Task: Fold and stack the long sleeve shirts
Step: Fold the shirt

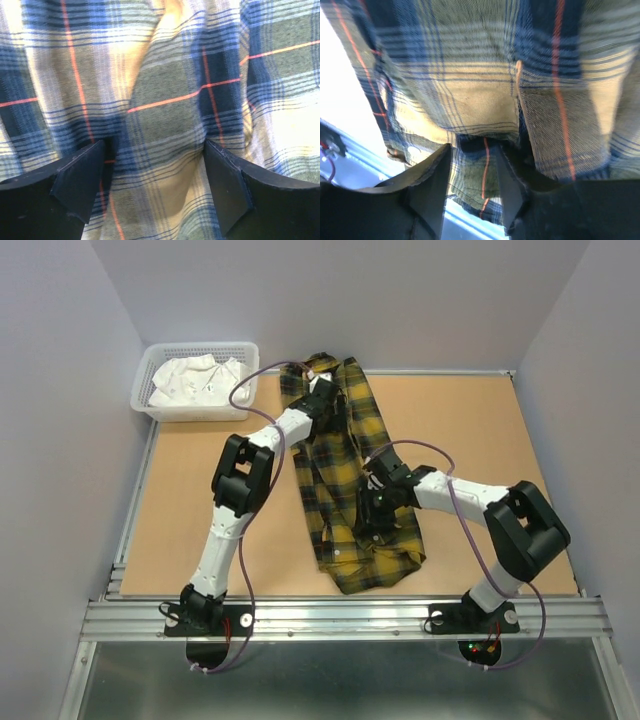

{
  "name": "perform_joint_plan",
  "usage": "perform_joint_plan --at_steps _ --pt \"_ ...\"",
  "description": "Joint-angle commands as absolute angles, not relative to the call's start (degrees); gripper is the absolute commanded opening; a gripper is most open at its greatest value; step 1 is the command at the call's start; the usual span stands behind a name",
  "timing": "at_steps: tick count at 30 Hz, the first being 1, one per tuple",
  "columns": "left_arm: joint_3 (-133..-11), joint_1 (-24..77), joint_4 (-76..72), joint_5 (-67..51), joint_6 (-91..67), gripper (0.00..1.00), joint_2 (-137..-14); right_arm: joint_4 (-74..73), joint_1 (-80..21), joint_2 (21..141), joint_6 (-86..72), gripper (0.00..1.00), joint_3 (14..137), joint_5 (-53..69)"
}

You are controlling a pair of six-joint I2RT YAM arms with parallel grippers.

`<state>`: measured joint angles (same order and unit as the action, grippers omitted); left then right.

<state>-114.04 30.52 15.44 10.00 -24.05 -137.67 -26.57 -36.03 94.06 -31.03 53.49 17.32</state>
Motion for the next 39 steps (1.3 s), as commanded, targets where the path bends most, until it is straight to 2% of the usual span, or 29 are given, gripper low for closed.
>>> perform_joint_plan --at_steps 1,5,8,11,17,22,26,33,39 --pt "-107.00 30.23 16.53 6.16 -25.74 0.94 -126.25 -27.32 -36.04 86.50 -29.18 0.56 58.09 10.91" --pt "-96.96 30.85 15.21 5.45 -28.38 0.96 -114.81 -33.81 -34.63 81.05 -27.95 0.75 59.50 4.23" --pt "-88.88 31.55 16.69 6.06 -31.36 0.96 -106.11 -36.73 -30.69 77.88 -27.25 0.80 59.15 0.19" --pt "-80.18 32.52 19.07 5.37 -35.40 0.96 -98.81 -38.58 -24.80 75.77 -26.20 0.84 56.96 1.05" --pt "-61.81 37.97 19.34 0.70 -43.75 0.97 -88.87 -39.29 -17.06 74.44 -26.10 0.84 51.16 5.80" --pt "-51.44 43.50 17.32 -1.75 -51.05 0.95 -85.87 -39.11 -13.98 72.95 -28.47 0.77 45.63 6.77" --pt "-46.85 44.65 15.04 -2.37 -54.05 0.93 -84.11 -37.10 -12.04 71.81 -29.44 0.73 41.50 9.40" --pt "-42.37 46.93 13.27 -5.01 -56.77 0.92 -83.15 -31.65 -11.34 71.89 -32.34 0.72 34.82 17.31" --pt "-38.32 48.34 12.48 -7.47 -57.48 0.86 -82.79 -28.40 -11.43 72.51 -32.78 0.66 30.85 22.41"
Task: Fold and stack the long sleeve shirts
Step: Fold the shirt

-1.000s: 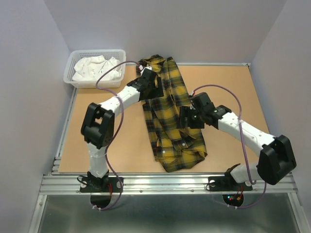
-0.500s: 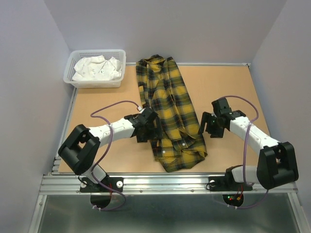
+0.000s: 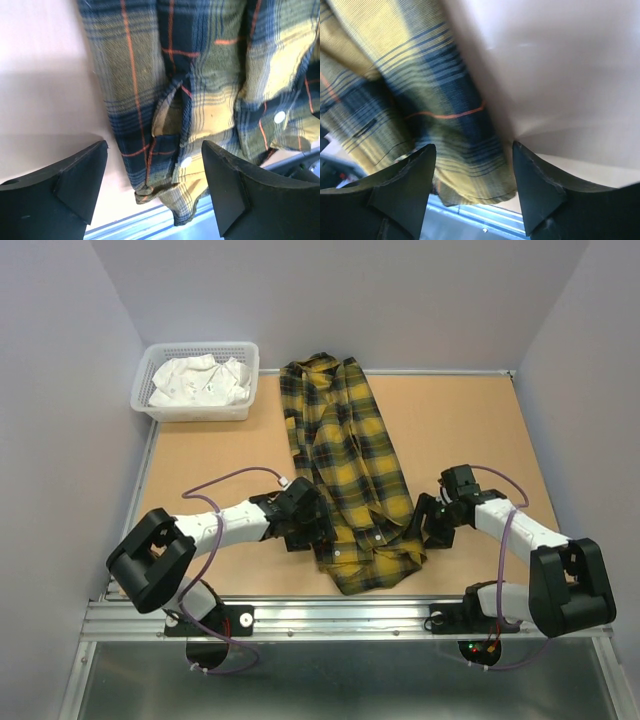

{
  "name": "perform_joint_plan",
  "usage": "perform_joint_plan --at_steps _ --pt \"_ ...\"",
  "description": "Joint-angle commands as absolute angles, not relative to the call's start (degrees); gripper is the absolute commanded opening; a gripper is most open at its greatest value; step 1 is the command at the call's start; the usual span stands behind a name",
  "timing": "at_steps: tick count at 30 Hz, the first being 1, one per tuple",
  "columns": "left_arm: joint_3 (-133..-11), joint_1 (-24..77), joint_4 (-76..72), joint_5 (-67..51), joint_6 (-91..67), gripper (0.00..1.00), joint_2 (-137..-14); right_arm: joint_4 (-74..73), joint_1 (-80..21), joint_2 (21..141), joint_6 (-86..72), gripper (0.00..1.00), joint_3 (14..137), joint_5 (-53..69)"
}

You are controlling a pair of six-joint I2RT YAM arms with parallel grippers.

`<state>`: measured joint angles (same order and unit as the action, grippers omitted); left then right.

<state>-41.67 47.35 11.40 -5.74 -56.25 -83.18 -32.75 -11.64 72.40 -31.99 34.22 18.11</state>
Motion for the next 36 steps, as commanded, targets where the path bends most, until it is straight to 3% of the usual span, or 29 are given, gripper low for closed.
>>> perform_joint_plan --at_steps 1,10,15,19,24,28,29,36 --pt "-37.54 48.43 12.65 -7.73 -57.39 0.84 -82.18 -28.13 -11.43 72.42 -32.87 0.65 30.07 23.37" --pt "-34.72 48.87 15.29 -10.63 -54.93 0.76 -79.80 -26.63 -11.51 71.89 -33.57 0.53 28.48 24.43" --pt "-33.58 48.78 15.82 -12.04 -53.00 0.68 -80.24 -26.46 -11.51 71.10 -34.71 0.35 28.39 23.56" --pt "-32.78 48.78 15.21 -12.74 -52.47 0.63 -80.68 -26.37 -11.51 71.10 -34.72 0.31 28.30 22.85" --pt "-32.34 48.78 13.63 -13.80 -51.60 0.48 -80.95 -26.37 -11.51 71.02 -34.98 0.20 28.21 22.76" --pt "-34.62 48.78 13.62 -14.06 -49.31 0.15 -81.91 -26.37 -11.51 71.28 -34.54 0.05 29.00 21.97" --pt "-35.50 48.78 13.80 -14.06 -48.87 0.00 -82.00 -26.28 -11.43 71.80 -34.54 0.03 29.18 21.89" --pt "-38.58 48.78 16.34 -14.85 -47.11 0.00 -80.34 -26.80 -11.51 68.30 -35.94 0.01 30.67 22.76"
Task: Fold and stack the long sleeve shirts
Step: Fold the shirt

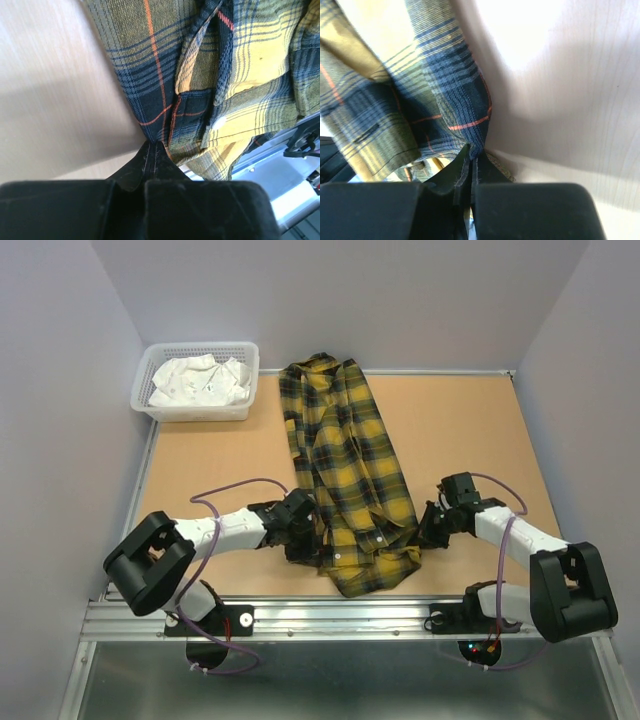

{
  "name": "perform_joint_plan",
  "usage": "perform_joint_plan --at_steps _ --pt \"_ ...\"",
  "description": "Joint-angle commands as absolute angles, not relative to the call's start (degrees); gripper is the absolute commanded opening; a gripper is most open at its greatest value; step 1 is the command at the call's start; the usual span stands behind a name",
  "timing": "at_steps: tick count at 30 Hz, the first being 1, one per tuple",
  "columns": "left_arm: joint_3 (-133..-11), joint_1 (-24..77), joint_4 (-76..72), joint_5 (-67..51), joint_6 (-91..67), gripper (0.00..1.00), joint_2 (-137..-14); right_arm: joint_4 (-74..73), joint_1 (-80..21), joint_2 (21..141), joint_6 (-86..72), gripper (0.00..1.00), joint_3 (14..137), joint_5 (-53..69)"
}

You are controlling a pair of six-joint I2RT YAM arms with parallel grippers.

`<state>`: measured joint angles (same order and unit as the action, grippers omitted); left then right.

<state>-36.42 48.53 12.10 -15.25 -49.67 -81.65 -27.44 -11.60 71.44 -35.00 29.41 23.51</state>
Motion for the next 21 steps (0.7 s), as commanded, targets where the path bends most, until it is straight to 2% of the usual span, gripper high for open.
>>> perform_joint_plan --at_steps 1,12,18,19,21 --pt "-38.85 48.78 16.78 -14.94 -47.11 0.00 -79.90 -27.07 -11.43 67.86 -35.95 0.01 30.76 23.11" --pt "-39.64 48.34 22.59 -14.77 -47.46 0.00 -71.99 -33.57 -11.60 64.95 -32.70 0.01 35.77 25.05" --pt "-39.47 48.16 20.92 -15.81 -47.11 0.00 -74.09 -33.58 -11.60 66.00 -31.91 0.00 36.04 24.52" --pt "-39.03 48.16 20.31 -16.52 -47.11 0.01 -75.14 -33.57 -11.60 66.18 -31.82 0.01 35.77 24.52" --pt "-37.80 48.25 18.47 -17.92 -47.46 0.09 -75.67 -33.40 -11.51 66.36 -32.17 0.01 35.42 24.61"
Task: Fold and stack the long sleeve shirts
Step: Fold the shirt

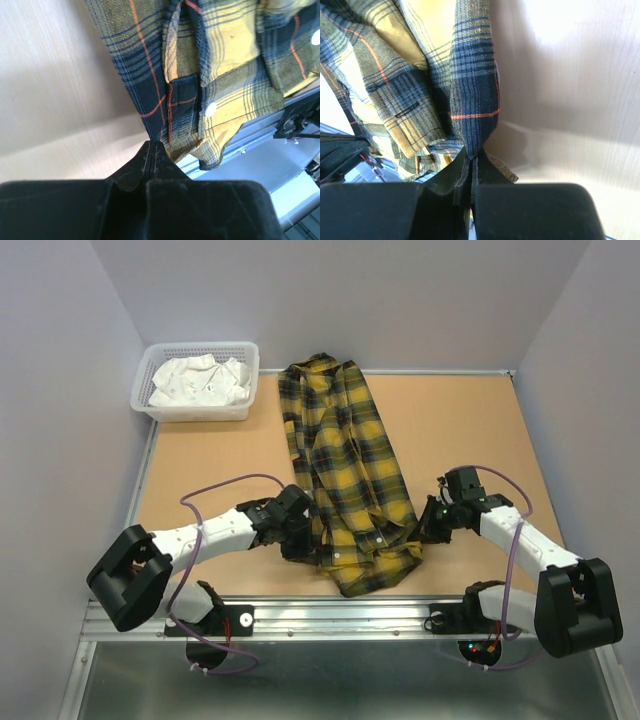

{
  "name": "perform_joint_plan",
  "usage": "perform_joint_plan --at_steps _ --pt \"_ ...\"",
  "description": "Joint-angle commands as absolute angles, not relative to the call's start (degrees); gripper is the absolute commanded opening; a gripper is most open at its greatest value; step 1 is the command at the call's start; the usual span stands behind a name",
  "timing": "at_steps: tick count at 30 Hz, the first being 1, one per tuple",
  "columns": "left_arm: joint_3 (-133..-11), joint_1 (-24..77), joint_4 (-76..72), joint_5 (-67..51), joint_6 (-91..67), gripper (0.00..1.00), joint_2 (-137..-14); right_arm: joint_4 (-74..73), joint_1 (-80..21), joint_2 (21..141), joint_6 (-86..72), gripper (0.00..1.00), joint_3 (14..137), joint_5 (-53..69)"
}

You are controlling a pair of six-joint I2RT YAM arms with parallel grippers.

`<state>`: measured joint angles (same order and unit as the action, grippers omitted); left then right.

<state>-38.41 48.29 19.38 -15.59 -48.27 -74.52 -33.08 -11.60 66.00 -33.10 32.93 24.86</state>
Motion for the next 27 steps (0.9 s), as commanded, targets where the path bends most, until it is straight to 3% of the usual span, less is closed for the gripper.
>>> perform_joint_plan --at_steps 1,4,6,11,19,27 --pt "-37.45 48.25 17.76 -18.28 -48.07 0.12 -75.76 -33.31 -11.51 66.44 -32.17 0.01 35.25 24.52" --pt "-36.74 48.25 15.65 -19.07 -48.51 0.35 -76.11 -33.05 -11.60 66.36 -32.52 0.00 34.02 23.91" --pt "-36.56 48.34 14.16 -19.95 -48.78 0.41 -76.46 -32.70 -11.60 66.53 -32.96 0.01 33.31 23.73" --pt "-35.25 48.34 10.55 -21.88 -50.18 0.68 -77.78 -31.12 -11.60 66.88 -34.01 0.01 31.47 23.99" --pt "-33.49 49.57 8.44 -23.38 -52.21 0.72 -80.41 -30.15 -11.60 66.88 -34.37 0.01 30.85 23.82" --pt "-34.10 51.59 6.07 -23.99 -52.56 0.66 -85.34 -28.92 -11.60 67.59 -34.72 0.01 29.97 23.73"
